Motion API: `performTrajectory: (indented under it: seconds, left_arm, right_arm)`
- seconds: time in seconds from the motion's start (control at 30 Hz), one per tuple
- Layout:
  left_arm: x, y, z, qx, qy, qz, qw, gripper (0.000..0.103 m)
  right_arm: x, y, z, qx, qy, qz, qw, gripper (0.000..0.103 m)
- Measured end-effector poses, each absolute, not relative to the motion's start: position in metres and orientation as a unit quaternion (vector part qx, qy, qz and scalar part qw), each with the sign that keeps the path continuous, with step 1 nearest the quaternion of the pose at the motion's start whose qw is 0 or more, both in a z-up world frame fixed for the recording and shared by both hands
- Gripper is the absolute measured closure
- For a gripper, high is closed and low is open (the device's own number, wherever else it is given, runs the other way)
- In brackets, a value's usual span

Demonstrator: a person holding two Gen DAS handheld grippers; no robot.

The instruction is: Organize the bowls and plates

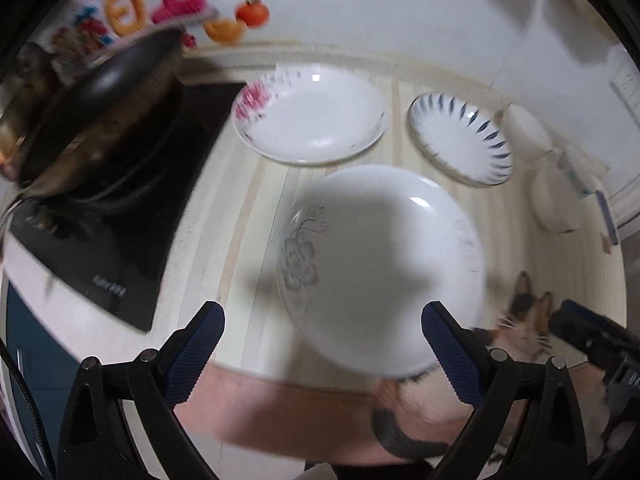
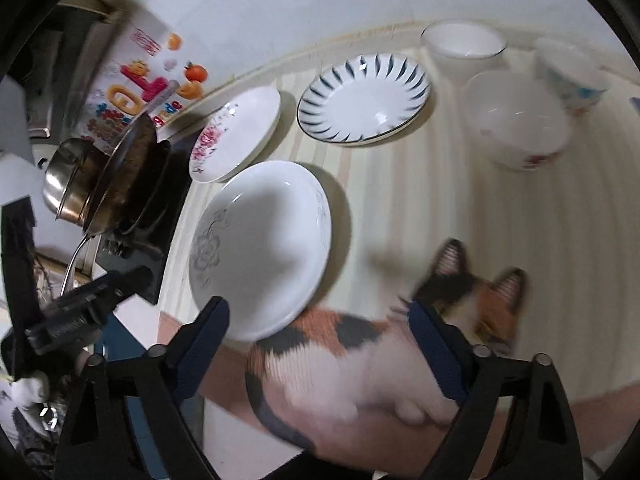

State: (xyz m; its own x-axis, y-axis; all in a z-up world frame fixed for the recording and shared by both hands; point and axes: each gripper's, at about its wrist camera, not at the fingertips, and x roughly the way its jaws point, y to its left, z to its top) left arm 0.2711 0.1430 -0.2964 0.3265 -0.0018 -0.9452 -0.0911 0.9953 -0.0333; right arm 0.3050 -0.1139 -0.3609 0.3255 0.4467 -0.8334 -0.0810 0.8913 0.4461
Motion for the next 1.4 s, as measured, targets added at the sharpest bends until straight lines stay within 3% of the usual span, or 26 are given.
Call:
performTrajectory:
  seconds: [0.13,0.27,0.3,0.37,0.43,0.5,0.63,1.4]
  left_arm:
    - [0.300,0.158,-0.330,-0.036,0.604,0.011,0.796,0.004]
    - [0.317,0.171,-0.356,-0.043,0.627,-0.014,0.777,0.015]
    - [0.318,0.174,-0.359,-0.051,0.632,-0.022,0.773,0.023]
    - [0.323,0.180,-0.369,-0.066,0.640,-0.030,0.765,0.043]
    - [0.327,0.184,-0.376,-0.084,0.644,-0.036,0.759,0.067]
    - [0.327,0.189,-0.379,-0.104,0.638,-0.036,0.762,0.072]
    - [0.321,0.190,-0.375,-0.116,0.629,-0.030,0.768,0.072]
    - [0.285,0.128,-0.328,-0.090,0.607,-0.058,0.787,0.072]
  right_arm:
    - [0.349,-0.090,-0.400,0.176,0.585,0.168,0.774,0.029]
    - [0.376,-0.073,-0.427,0.186,0.604,0.173,0.756,0.044]
    - [0.382,-0.070,-0.433,0.195,0.606,0.178,0.750,0.047]
    - [0.387,-0.066,-0.441,0.213,0.613,0.183,0.738,0.065]
    - [0.393,-0.061,-0.448,0.222,0.618,0.184,0.732,0.073]
    - [0.397,-0.058,-0.452,0.220,0.617,0.183,0.733,0.078]
    - [0.396,-0.060,-0.455,0.218,0.618,0.187,0.732,0.085]
    - [0.351,-0.150,-0.418,0.219,0.596,0.179,0.751,0.085]
